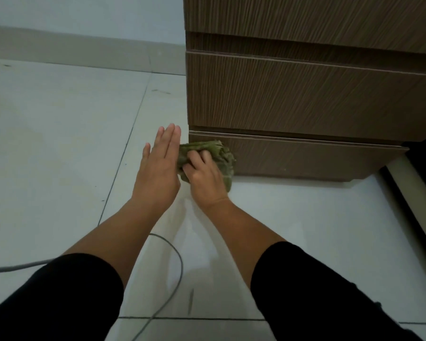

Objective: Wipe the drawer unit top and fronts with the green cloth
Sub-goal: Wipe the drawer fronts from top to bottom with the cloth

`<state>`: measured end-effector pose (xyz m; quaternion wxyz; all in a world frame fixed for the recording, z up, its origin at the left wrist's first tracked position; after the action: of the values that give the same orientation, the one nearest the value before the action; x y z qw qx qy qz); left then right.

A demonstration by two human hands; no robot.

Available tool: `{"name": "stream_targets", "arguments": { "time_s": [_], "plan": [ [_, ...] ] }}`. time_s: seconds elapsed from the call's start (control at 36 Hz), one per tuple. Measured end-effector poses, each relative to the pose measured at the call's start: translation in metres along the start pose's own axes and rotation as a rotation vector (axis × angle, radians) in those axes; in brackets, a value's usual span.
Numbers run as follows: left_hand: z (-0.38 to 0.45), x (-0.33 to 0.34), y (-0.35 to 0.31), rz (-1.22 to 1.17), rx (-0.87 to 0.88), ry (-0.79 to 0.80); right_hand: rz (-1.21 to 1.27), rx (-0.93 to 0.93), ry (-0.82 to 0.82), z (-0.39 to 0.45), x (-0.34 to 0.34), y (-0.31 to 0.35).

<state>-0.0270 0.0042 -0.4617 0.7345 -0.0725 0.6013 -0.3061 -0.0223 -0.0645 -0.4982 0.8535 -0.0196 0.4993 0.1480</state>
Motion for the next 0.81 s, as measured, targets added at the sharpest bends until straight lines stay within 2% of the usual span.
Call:
{"name": "stream_targets", "arguments": {
  "time_s": [0.17, 0.28, 0.36, 0.47, 0.61, 0.75, 0.81],
  "plan": [
    [0.001, 0.009, -0.024, 0.037, 0.117, 0.044, -0.332, -0.447, 0.141, -0.009, 0.009, 0.007],
    [0.004, 0.021, -0.032, 0.153, 0.122, 0.106, -0.351, -0.603, 0.243, -0.008, 0.007, 0.010],
    [0.006, 0.026, -0.034, 0.210, 0.099, 0.128, -0.382, -0.633, 0.375, -0.008, 0.012, 0.008],
    [0.007, 0.026, -0.035, 0.227, 0.098, 0.129, -0.409, -0.645, 0.440, -0.016, 0.023, -0.009],
    [0.007, 0.022, -0.041, 0.228, 0.115, 0.073, -0.469, -0.602, 0.605, -0.037, 0.026, -0.049],
    [0.008, 0.023, -0.050, 0.231, 0.104, 0.052, -0.421, -0.557, 0.609, -0.052, 0.012, -0.085],
    [0.009, 0.025, -0.055, 0.231, 0.113, 0.055, -0.473, -0.563, 0.633, -0.058, 0.010, -0.100]
  ]
}}
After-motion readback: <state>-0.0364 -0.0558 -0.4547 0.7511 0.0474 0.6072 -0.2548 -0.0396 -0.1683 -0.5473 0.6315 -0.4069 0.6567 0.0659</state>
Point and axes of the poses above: each hand's wrist, its own z-axis towards the middle knuckle, its own x-axis out of the palm, y = z × x, the point moved 10 cm from there along z, towards the middle knuckle, and after that the axes turned 8 degrees about -z, right-handed, at the moved point
